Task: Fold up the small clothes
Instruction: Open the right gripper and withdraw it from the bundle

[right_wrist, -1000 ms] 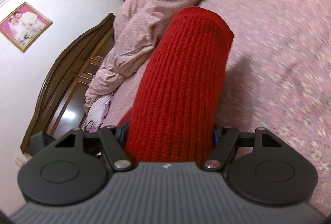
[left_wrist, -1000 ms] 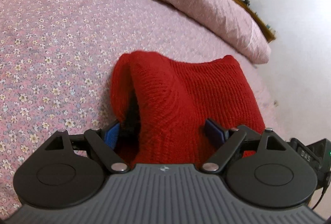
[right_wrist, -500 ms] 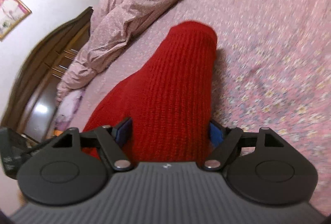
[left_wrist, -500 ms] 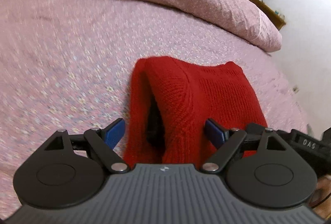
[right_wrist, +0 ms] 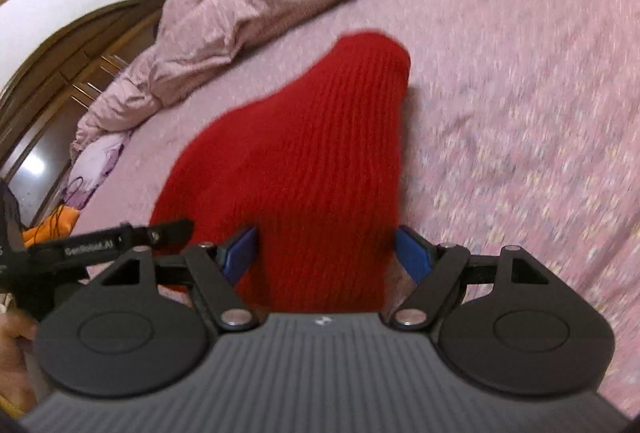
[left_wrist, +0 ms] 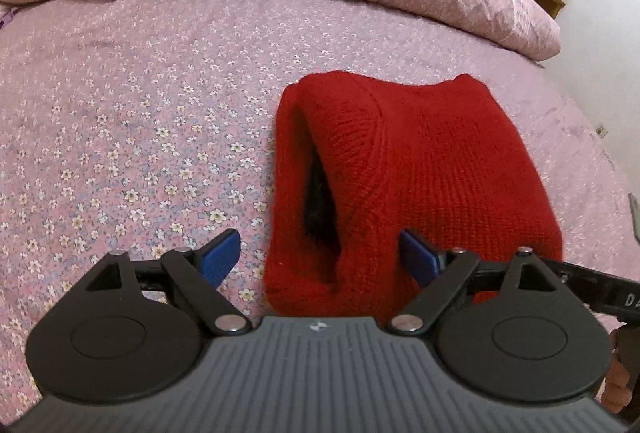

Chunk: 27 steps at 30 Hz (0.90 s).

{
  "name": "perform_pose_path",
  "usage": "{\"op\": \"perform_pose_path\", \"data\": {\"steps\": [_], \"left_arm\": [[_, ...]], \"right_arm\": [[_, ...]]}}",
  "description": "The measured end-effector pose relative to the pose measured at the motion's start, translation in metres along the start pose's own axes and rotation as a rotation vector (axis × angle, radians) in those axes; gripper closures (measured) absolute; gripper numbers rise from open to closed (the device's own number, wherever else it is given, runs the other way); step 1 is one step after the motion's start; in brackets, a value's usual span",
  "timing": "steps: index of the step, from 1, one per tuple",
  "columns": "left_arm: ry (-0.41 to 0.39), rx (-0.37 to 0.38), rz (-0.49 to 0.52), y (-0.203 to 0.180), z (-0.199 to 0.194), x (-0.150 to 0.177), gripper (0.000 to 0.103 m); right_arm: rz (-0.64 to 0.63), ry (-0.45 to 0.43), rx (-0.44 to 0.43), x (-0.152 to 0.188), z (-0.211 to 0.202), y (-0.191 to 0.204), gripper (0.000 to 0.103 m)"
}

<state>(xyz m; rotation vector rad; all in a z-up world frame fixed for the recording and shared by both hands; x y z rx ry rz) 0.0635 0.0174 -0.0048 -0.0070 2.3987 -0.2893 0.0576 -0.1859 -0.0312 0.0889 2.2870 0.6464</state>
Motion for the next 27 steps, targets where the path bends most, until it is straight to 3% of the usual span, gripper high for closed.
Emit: {"op": "perform_pose_path", "data": {"steps": [8, 22, 27], "left_arm": [[-0.024, -0.04, 0.01, -0.002, -0.001, -0.001, 0.008], [-0.05, -0.063, 0.076, -0.034, -0.05, 0.014, 0.008], [-0.042, -0.112, 0.091, -0.043, -0.06, 0.027, 0.008]], "right_arm": [[0.044, 0.004, 0.013, 0.008, 0.009, -0.003, 0.024], [-0.058, -0.119, 0.068, 0.012, -0.046, 0.028, 0.024], [-0.102, -0.147, 0.111, 0.021, -0.06, 0.036, 0.025]]}}
Point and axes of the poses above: each gripper's, at about its wrist camera, not at the fingertips, and z roughly the way its jaws point, y to its left, x to its underside, the point moved 6 cm from there along z, roughly the way its jaws point
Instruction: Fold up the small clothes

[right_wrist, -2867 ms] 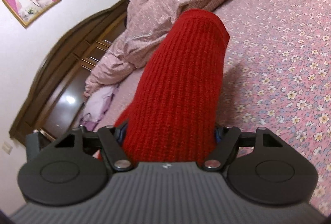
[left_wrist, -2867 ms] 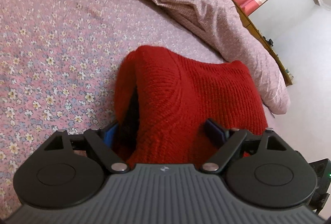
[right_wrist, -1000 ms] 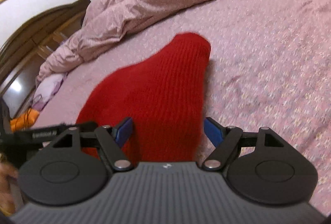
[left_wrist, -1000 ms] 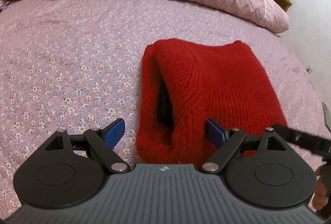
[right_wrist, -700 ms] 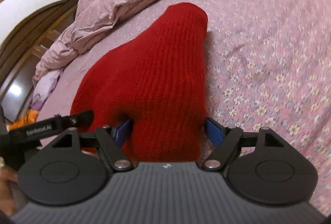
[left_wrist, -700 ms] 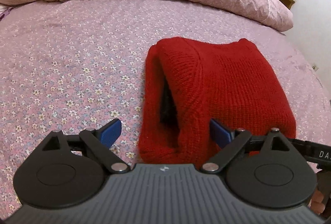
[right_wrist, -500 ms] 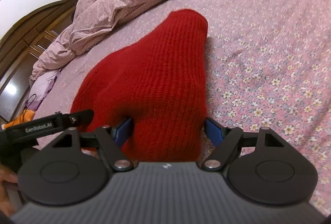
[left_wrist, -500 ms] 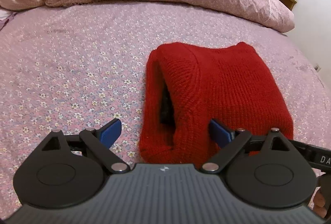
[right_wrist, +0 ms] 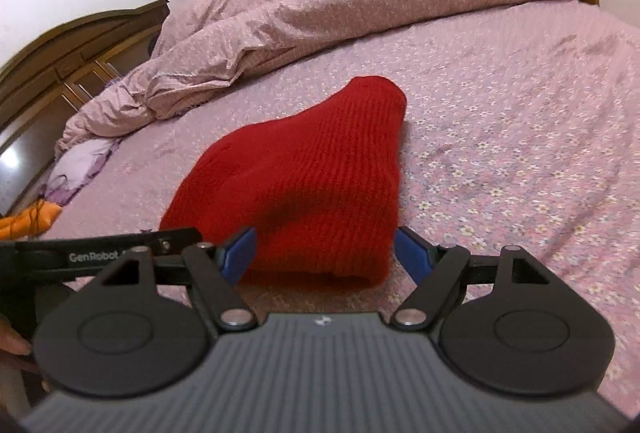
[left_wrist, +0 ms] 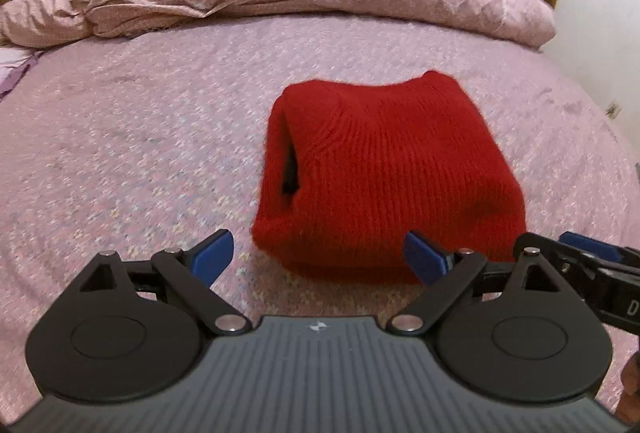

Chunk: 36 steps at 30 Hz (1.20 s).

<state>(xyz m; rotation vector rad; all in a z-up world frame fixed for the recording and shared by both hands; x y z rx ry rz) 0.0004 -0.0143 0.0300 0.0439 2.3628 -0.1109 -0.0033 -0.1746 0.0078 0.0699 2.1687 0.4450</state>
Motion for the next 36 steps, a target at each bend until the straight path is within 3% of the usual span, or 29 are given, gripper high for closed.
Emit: {"op": "perform_pose_path", "data": {"steps": [12, 22, 36], "left_arm": [[-0.009, -0.01, 0.04, -0.02, -0.001, 0.007, 0.006], [0.053, -0.004, 0.007, -0.015, 0.017, 0.019, 0.006], [0.078, -0.026, 0.015, -0.014, 0.026, 0.024, 0.006]], "right_arm": [[-0.036, -0.019, 0.042, 0.01, -0.002, -0.001, 0.025], [-0.025, -0.003, 0.077, 0.018, 0.012, -0.007, 0.025], [0.0, 0.022, 0.081, 0.023, 0.02, -0.011, 0.025]]}}
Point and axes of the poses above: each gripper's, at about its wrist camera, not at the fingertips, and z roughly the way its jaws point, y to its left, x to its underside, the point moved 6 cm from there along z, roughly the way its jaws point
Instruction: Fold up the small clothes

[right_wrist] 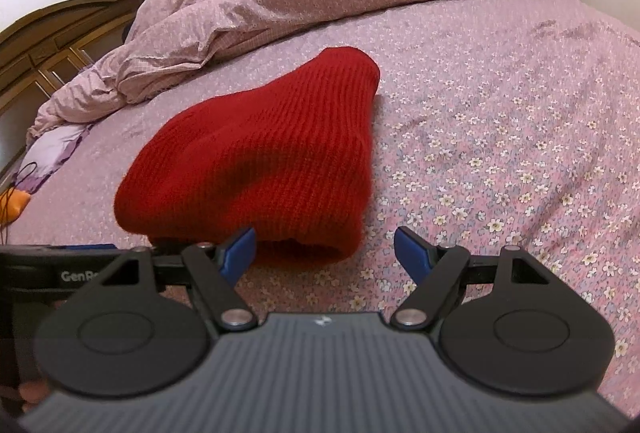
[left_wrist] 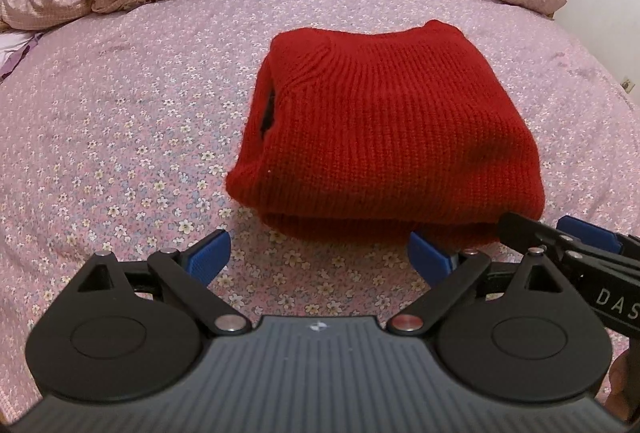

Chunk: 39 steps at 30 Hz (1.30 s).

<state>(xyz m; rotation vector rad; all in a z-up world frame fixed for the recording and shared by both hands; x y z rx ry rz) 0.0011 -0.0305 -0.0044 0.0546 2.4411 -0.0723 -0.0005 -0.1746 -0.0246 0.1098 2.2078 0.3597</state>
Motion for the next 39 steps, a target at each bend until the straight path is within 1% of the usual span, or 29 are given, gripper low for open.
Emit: {"op": "perform_pose_path", "data": {"steps": [39], "left_arm": [[0.007, -0.009, -0.011, 0.0019, 0.0, 0.0012, 0.006]], "right_arm": [[-0.001, 0.002, -0.005, -0.0001, -0.0004, 0.001, 0.025]]}}
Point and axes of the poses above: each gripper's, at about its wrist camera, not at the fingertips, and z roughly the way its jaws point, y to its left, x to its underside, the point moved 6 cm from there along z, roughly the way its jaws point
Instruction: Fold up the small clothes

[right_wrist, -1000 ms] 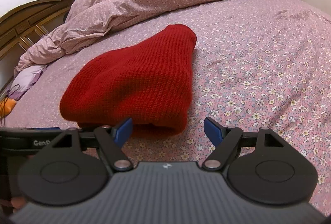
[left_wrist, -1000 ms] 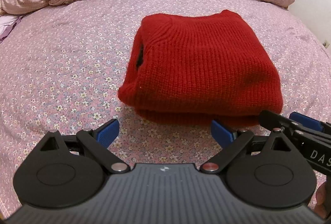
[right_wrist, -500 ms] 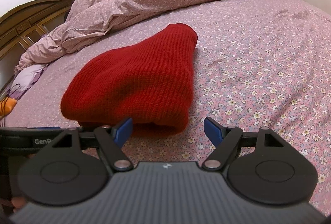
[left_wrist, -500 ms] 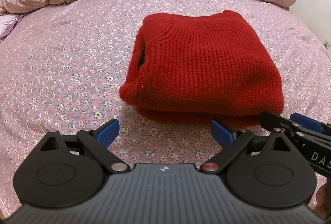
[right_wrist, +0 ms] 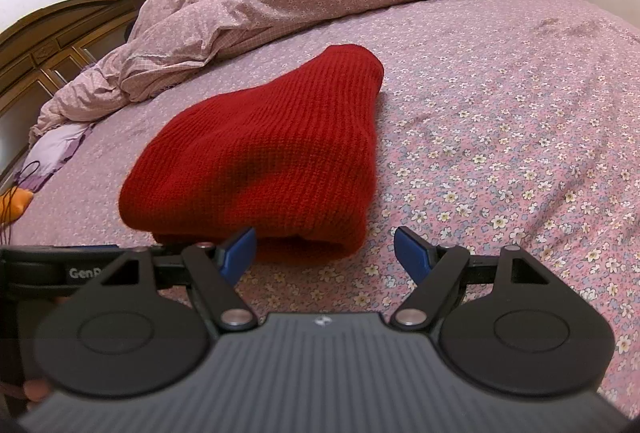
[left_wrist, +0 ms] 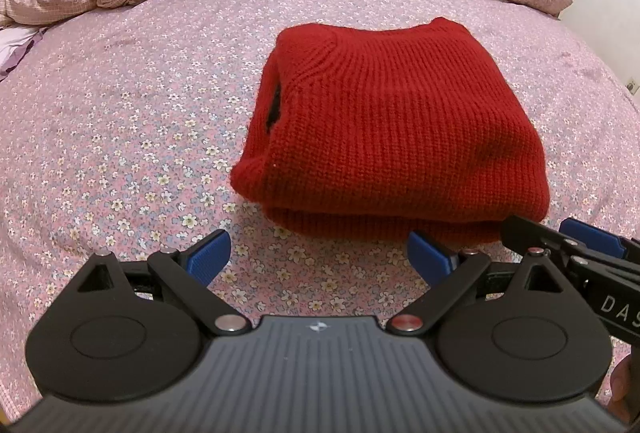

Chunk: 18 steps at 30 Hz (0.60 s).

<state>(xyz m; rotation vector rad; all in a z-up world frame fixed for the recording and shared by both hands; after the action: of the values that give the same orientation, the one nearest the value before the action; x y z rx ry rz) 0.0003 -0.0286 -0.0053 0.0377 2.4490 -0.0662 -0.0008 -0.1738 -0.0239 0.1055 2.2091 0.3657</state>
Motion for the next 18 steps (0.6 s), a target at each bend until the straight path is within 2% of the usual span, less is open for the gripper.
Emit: {"op": "perform_pose_path", "data": {"steps": [18], "left_arm": [[-0.017, 0.007, -0.013, -0.0013, -0.001, 0.001, 0.006]], "right_arm": [[-0.005, 0.002, -0.003, 0.0009, 0.0001, 0.0026, 0.025]]}}
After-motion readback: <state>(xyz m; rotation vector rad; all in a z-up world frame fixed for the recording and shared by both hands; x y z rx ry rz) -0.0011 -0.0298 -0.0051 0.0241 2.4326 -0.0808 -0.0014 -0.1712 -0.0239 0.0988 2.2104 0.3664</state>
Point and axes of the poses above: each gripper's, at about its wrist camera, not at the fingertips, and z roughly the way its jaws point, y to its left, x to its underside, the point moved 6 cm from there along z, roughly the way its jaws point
